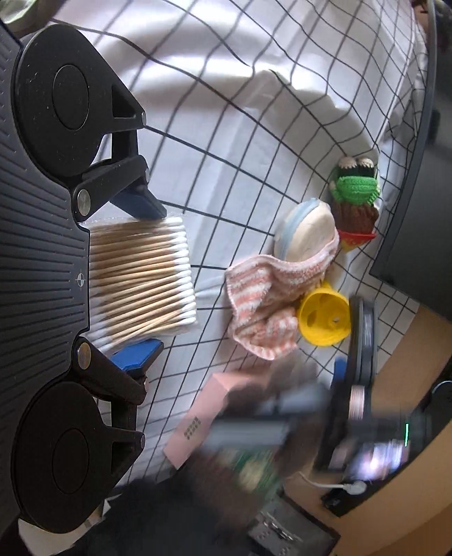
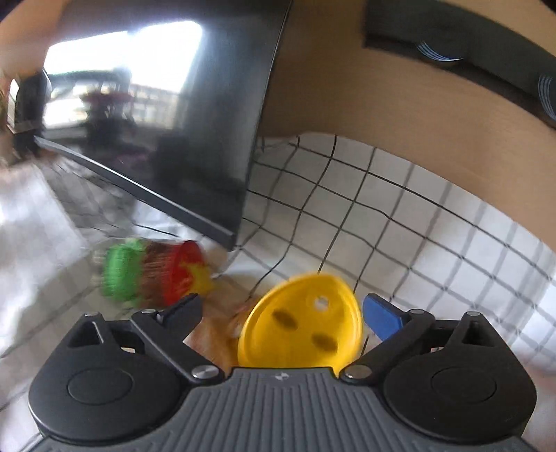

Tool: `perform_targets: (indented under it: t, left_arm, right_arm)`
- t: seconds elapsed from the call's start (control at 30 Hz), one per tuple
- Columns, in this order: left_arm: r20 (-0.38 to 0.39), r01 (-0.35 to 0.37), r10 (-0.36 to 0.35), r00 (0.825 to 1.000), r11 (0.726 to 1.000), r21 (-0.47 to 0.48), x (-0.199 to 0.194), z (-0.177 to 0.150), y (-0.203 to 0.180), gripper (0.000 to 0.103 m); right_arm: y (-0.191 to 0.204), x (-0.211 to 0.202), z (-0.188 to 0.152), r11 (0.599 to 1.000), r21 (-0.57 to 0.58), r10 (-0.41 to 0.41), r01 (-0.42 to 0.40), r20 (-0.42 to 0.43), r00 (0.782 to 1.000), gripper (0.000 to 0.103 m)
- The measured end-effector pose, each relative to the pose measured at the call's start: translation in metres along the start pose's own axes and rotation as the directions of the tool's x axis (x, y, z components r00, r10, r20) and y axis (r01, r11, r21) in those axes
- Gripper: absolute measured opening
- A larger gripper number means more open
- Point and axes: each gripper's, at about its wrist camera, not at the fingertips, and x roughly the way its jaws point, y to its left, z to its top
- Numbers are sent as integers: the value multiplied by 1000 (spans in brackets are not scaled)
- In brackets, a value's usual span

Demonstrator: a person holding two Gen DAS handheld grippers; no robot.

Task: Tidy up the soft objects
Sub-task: 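Grasp the yellow funnel with the right tool while the left holds the swabs, then carry the funnel and swab bundle toward the pink box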

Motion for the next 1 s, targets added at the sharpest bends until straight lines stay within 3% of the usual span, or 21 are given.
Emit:
perform_targets:
  t: [0.1,0.17,0.2,0.27,0.33,0.37,0.47,0.53,0.57,0.67,0.8,0.93,1.0]
  left_arm:
    - [11,19,-19,1000,1000,-14,-12,-5,6,80]
    - [18,20,-20,1000,1000,-23,-19,-7,11,80]
    - [21,18,-18,1000,999,-31,-22,-7,15,80]
    - [28,10,-9,1000,998,-54,-25,-9,22,80]
    - [34,8,-5,999,997,-82,-27,-9,29,80]
    - [36,10,-6,999,995,-96,-26,-8,31,80]
    - [34,20,-16,999,993,-114,-22,-6,31,80]
    - [26,29,-26,999,993,-115,-18,-5,29,80]
    - [21,31,-29,999,993,-116,-16,-5,27,80]
    - [3,34,-34,999,993,-116,-8,-4,21,80]
    - [-24,36,-39,999,992,-120,3,-1,14,80]
    - [-28,23,-26,999,994,-108,10,4,10,80]
    - [-28,11,-14,999,994,-105,13,7,9,80]
  right_arm:
    - [-2,44,8,996,-34,-91,88,-74,993,99]
    - [-12,62,7,994,-13,-110,109,-132,985,99]
    - [-18,67,6,995,13,-94,98,-166,982,100]
    - [-35,73,-4,992,124,22,11,-267,963,100]
    - [-41,65,-18,970,223,170,-100,-324,931,78]
    - [-38,57,-25,967,214,203,-135,-338,919,74]
    - [-19,16,-47,979,73,205,-192,-324,924,55]
    - [-17,-14,-63,969,51,245,-242,-321,915,30]
    - [-18,-26,-69,964,48,261,-260,-325,909,26]
    - [-29,-59,-87,946,82,321,-312,-333,887,20]
    - [-38,-96,-112,941,91,336,-326,-350,874,19]
    - [-37,-145,-135,946,-13,302,-324,-329,895,20]
    - [-40,-165,-139,934,-33,329,-356,-310,892,28]
